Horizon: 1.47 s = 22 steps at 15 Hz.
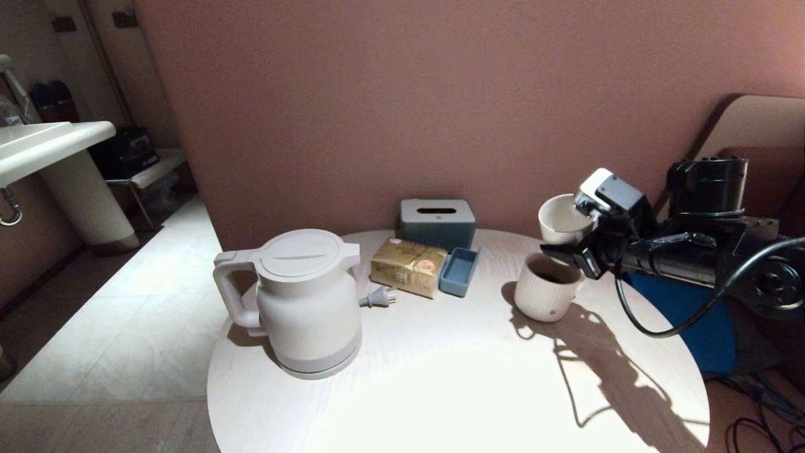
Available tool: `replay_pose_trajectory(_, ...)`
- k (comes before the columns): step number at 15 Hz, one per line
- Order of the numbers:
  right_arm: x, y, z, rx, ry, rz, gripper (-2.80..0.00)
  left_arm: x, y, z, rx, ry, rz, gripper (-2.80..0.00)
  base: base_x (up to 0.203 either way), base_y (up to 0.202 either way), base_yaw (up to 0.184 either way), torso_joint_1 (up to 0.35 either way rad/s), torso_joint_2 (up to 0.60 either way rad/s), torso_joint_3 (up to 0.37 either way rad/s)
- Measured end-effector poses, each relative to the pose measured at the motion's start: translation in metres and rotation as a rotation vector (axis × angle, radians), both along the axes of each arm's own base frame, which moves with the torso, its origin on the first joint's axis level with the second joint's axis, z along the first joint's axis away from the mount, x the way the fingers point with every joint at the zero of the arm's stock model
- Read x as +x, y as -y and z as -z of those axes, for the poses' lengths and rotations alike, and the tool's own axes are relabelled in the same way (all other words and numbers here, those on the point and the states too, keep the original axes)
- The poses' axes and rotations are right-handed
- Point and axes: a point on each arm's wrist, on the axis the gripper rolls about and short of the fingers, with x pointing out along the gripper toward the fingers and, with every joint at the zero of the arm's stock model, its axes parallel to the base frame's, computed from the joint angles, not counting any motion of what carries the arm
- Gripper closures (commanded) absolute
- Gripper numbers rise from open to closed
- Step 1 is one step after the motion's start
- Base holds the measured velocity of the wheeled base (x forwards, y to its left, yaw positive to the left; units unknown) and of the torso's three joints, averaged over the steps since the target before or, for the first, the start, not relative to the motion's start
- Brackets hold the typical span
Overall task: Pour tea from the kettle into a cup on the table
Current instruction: Put the cup down on the table
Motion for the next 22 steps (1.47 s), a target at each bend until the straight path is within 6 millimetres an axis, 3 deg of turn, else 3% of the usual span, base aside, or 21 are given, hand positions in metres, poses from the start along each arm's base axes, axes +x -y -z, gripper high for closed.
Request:
replay_pose_trajectory(3, -0.02, 0.0, 0.0, 0.37, -0.123, 0.086, 0.0, 0.0, 0.0, 0.0, 0.0, 0.0, 0.0, 0.0, 0.0, 0.0, 0.0, 0.0, 0.0, 0.0)
replay_pose_trajectory(5, -0.039, 0.005, 0.011, 0.487, -0.21, 0.136, 0.0, 0.0, 0.0, 0.0, 0.0, 0.0, 0.0, 0.0, 0.0, 0.0, 0.0, 0.0, 0.0, 0.0)
replay_pose_trajectory(13, -0.128, 0.019, 0.034, 0.493, -0.266, 0.183, 0.0, 0.0, 0.0, 0.0, 0.0, 0.0, 0.0, 0.0, 0.0, 0.0, 0.0, 0.0, 0.0, 0.0)
replay_pose_trajectory(16, -0.148, 0.022, 0.056, 0.475, -0.333, 0.217, 0.0, 0.0, 0.0, 0.0, 0.0, 0.0, 0.0, 0.0, 0.0, 0.0, 0.0, 0.0, 0.0, 0.0)
replay_pose_trajectory(22, -0.163, 0.02, 0.086, 0.445, -0.463, 0.23, 0.0, 0.0, 0.0, 0.0, 0.0, 0.0, 0.0, 0.0, 0.0, 0.0, 0.0, 0.0, 0.0, 0.0)
